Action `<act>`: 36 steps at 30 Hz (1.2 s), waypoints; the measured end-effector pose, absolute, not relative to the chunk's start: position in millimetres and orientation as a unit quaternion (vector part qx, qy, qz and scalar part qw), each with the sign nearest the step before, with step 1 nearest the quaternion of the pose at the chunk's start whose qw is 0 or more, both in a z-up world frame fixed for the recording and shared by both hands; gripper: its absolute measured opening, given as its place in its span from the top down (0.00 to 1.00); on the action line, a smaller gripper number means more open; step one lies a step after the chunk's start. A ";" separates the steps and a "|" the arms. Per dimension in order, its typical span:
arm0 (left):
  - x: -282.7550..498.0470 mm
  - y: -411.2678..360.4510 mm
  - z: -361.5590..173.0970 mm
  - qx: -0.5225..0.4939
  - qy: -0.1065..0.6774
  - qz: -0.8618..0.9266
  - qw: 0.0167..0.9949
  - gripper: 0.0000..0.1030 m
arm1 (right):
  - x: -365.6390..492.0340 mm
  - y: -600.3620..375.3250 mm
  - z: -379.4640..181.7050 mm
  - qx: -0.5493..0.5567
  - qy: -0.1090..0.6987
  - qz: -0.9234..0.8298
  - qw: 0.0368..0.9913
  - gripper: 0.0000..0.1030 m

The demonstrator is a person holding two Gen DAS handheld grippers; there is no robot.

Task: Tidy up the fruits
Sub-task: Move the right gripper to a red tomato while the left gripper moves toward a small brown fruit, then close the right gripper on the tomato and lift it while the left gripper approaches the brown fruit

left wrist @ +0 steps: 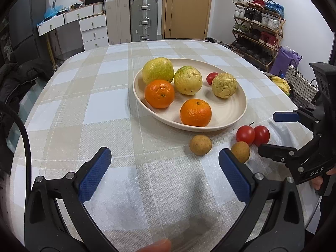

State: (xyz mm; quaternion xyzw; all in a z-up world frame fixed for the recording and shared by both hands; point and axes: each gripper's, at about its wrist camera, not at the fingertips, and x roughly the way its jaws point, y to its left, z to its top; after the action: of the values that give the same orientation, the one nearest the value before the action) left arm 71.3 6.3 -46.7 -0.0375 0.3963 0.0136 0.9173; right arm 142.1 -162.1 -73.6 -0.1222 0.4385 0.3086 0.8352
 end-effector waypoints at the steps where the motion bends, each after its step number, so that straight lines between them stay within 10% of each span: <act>1: 71.4 6.1 -47.0 -0.037 0.397 0.013 0.917 0.01 | 141.4 -161.9 -74.0 -0.124 0.438 0.310 0.835 0.00; 36: 70.1 -8.8 -48.1 -0.021 0.410 -0.009 0.912 0.01 | 126.5 -156.4 -71.3 -0.115 0.428 0.380 0.812 0.63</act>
State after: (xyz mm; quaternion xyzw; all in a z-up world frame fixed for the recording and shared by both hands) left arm 70.1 -8.8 -48.1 -0.0214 0.4099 -0.0086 0.9118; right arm 126.5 -156.4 -71.3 -0.1146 0.4277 0.3803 0.8120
